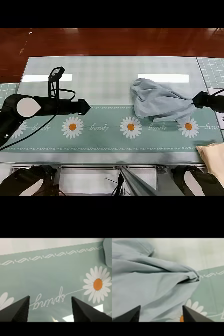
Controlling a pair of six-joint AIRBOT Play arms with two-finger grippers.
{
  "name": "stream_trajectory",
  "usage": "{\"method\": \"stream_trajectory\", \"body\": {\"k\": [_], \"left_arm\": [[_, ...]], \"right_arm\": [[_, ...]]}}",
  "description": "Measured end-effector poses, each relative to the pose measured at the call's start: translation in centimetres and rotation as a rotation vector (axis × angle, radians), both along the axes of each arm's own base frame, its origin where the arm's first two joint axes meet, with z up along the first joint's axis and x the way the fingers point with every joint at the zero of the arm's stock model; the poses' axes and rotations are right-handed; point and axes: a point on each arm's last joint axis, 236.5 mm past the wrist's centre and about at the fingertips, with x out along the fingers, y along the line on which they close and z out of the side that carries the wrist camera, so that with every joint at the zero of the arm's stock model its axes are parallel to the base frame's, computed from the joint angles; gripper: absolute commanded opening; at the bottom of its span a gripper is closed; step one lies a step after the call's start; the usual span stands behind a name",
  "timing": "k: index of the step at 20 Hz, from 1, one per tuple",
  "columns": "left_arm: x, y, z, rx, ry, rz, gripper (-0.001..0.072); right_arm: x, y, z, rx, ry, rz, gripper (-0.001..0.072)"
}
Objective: Fold the shirts.
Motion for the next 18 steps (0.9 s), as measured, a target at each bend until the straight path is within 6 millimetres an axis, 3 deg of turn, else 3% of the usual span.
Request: {"method": "stream_trajectory", "body": {"k": [4,9,10,11,12,13,16,18], "left_arm": [[-0.1,-0.2,0.1,-0.012,0.006,0.003,0.0617],[-0.1,-0.3,0.1,-0.018,0.008,0.005,0.0617],[-0.1,-0.3,0.1,-0.018,0.008,0.005,0.0617],[-0.1,-0.3,0.1,-0.018,0.008,0.005,0.0617],[-0.1,-0.3,0.1,-0.018,0.008,0.005,0.0617],[-0.1,-0.3,0.2,-0.018,0.008,0.004,0.0616],[0.3,-0.5,1.4,-0.027,-0.011,0.000,0.0614],[0.8,-0.8,3.3,-0.037,-0.047,-0.014,0.0614]], "right_arm": [[1.5,0.7,-4.7,0.090,0.113,-0.021,0.0600],[4.4,4.2,-10.4,0.335,0.193,-0.075,0.0597],[4.9,4.9,-11.4,0.380,0.204,-0.090,0.0568],[5.2,5.6,-12.4,0.419,0.221,-0.099,0.0405],[5.4,6.3,-13.6,0.452,0.241,-0.106,0.0189],[5.5,7.1,-14.5,0.481,0.262,-0.107,0.0045],[6.2,9.7,-15.2,0.540,0.275,-0.049,0.0035],[7.1,12.1,-13.0,0.572,0.237,0.070,0.0035]]}}
